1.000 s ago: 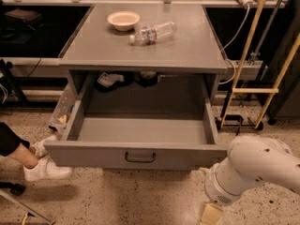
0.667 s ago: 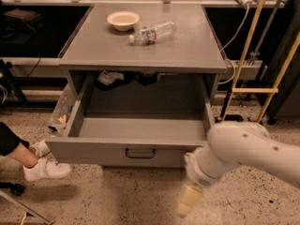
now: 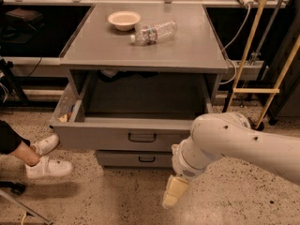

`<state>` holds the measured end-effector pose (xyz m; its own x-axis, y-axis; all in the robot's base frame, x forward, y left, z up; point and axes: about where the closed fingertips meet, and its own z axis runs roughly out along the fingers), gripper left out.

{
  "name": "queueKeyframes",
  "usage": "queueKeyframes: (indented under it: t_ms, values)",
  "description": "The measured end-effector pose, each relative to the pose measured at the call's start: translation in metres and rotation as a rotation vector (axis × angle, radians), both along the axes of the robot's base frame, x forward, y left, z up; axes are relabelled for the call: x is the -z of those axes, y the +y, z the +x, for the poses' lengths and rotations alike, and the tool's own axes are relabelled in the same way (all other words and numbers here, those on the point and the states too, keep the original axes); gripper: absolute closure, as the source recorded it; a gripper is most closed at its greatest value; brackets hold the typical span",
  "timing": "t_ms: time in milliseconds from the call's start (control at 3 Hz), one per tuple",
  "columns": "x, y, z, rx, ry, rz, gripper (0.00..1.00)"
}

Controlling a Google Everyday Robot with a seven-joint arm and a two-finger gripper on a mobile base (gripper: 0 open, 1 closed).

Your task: Close top drawer

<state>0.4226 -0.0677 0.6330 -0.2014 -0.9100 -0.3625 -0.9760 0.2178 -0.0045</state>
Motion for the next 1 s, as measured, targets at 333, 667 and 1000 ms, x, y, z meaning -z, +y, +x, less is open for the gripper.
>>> queueKeyframes:
  t_ms: [333, 667, 1000]
  values:
    - [-0.004, 0.002, 0.021, -0.016, -0.028, -0.01, 0.0]
    - [-0.025, 0.007, 0.062, -0.017, -0.08, -0.06, 0.0]
    - [-0.025, 0.007, 0.062, -0.017, -0.08, -0.06, 0.0]
